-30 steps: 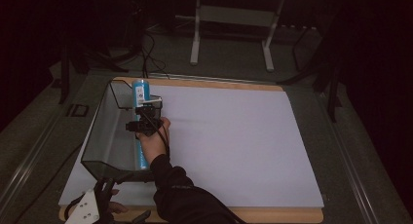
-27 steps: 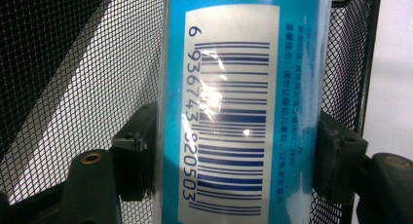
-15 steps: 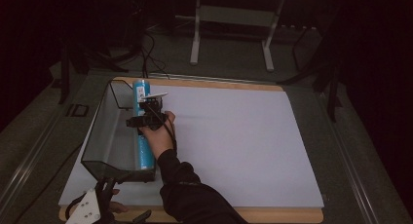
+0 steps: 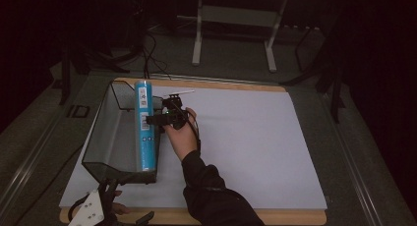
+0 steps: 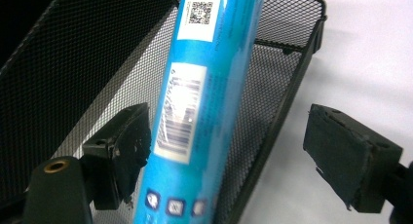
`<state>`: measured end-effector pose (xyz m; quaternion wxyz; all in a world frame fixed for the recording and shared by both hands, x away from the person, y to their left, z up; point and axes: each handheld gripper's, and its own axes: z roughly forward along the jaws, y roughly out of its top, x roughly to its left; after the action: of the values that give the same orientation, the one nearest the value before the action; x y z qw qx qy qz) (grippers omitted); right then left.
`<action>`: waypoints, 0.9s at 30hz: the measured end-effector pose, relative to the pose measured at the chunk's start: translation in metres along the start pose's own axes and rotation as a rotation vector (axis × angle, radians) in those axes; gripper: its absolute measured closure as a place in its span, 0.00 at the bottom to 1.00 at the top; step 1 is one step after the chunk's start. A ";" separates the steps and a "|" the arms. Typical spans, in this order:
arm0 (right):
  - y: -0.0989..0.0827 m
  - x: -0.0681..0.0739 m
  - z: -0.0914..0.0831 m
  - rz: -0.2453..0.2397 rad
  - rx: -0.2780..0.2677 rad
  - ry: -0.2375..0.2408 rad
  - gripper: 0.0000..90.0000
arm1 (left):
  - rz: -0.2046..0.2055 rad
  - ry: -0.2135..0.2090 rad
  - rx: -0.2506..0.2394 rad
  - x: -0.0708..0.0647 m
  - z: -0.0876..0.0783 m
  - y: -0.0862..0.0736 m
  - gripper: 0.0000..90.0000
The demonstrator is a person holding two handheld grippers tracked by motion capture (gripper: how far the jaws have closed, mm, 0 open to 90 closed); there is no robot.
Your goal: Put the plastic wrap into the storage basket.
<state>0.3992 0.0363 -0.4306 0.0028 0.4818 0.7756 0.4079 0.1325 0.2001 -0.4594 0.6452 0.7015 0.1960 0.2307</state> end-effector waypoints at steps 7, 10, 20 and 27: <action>-0.006 -0.014 -0.017 -0.044 -0.015 -0.009 0.16 | -0.001 0.002 0.004 0.000 0.002 0.000 0.01; -0.010 -0.022 -0.027 -0.059 -0.024 -0.028 0.15 | 0.002 0.003 0.008 0.000 0.002 -0.001 0.01; -0.023 -0.044 -0.061 -0.099 -0.057 -0.053 0.16 | 0.004 0.004 0.014 0.000 0.003 -0.001 0.01; -0.039 -0.064 -0.086 -0.126 -0.064 -0.083 0.16 | 0.005 0.007 0.018 -0.001 0.004 -0.001 0.01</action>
<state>0.3705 -0.0739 -0.4228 0.0759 0.4482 0.7900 0.4113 0.1343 0.1959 -0.4611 0.6378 0.7068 0.1985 0.2329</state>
